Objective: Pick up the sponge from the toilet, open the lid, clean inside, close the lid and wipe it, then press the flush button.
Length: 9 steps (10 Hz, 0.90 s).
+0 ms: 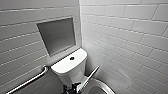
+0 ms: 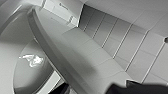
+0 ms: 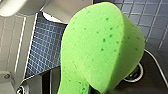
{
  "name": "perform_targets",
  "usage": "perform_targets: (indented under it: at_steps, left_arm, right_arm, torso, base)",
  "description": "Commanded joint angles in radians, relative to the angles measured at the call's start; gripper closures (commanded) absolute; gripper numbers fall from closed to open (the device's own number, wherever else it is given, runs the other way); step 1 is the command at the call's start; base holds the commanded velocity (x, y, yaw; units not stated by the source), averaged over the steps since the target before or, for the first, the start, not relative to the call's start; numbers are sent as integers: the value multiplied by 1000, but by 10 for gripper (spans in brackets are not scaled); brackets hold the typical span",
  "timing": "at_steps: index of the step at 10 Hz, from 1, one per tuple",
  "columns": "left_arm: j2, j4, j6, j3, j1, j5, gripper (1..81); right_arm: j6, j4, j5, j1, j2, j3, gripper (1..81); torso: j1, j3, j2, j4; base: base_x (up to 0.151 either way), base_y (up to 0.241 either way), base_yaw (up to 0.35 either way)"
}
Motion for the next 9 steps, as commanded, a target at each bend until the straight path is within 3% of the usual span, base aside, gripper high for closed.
perform_targets:
  at_steps: [1, 4, 9]
  left_arm:
    - [37, 27, -26, -59, -126, 34, 10]
    - [76, 29, -61, -209, -194, 39, 10]
    - [-24, 44, -87, -198, -270, 25, 10]
  right_arm:
    - [2, -18, -29, 13, -25, 9, 811]
    - [0, -21, -30, 4, -16, 9, 811]
    - [-1, -21, -29, -13, -2, 10, 811]
  torso:
    - [0, 0, 0, 0]
    - [0, 0, 0, 0]
    - [0, 0, 0, 0]
  base:
    - [0, 0, 0]
    - [0, 0, 0]
    - [0, 0, 0]
